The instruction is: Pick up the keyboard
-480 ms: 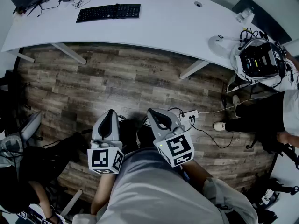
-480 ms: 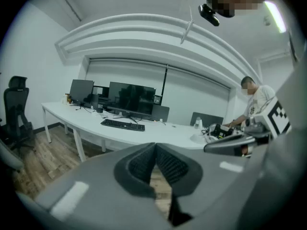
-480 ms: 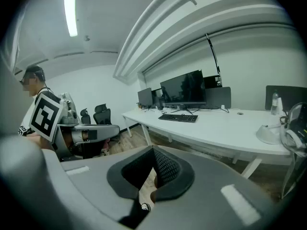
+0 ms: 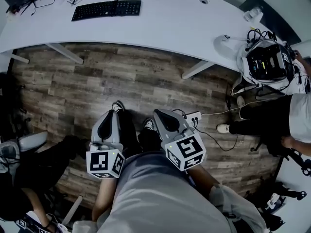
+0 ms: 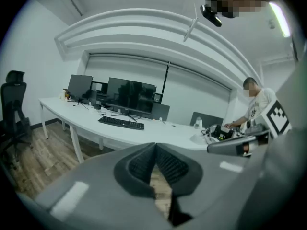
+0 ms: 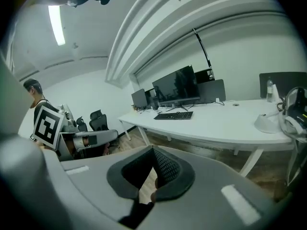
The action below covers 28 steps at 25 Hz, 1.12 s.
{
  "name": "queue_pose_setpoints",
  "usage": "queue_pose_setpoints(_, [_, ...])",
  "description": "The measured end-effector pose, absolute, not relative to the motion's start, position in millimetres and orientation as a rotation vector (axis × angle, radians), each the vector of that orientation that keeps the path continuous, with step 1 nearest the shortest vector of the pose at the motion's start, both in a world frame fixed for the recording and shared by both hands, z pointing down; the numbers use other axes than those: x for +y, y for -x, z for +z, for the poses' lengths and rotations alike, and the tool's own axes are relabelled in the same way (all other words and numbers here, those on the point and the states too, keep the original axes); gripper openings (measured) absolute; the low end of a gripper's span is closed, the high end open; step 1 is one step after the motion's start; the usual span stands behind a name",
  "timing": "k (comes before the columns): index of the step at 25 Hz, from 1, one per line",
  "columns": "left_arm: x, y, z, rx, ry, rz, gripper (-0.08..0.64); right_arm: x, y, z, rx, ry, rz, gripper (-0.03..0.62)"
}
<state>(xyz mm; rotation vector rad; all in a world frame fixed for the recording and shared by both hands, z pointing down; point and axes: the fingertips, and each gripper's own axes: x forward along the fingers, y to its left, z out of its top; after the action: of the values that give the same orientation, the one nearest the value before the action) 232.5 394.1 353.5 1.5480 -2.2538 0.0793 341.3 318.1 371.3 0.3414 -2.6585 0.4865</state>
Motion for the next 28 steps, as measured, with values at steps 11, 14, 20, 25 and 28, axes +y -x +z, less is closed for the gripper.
queue_pose_setpoints(11, [359, -168, 343, -2.221, -1.57, 0.05, 0.0, 292, -281, 363, -2.644, -0.323, 0.488, 0.0])
queue_pose_setpoints(14, [350, -144, 340, -2.211, -1.584, 0.035, 0.0, 288, -257, 361, -2.632, -0.319, 0.483, 0.0])
queue_pose_setpoints(20, [336, -93, 330, -2.195, -1.626, 0.007, 0.0, 284, -204, 353, -2.62, -0.312, 0.473, 0.0])
queue_pose_setpoints(25, [323, -49, 318, -2.171, -1.683, -0.015, 0.0, 279, -157, 343, -2.616, -0.322, 0.413, 0.0])
queue_pose_setpoints(28, [320, -22, 310, -2.161, -1.719, -0.02, 0.0, 281, -129, 337, -2.614, -0.332, 0.35, 0.001])
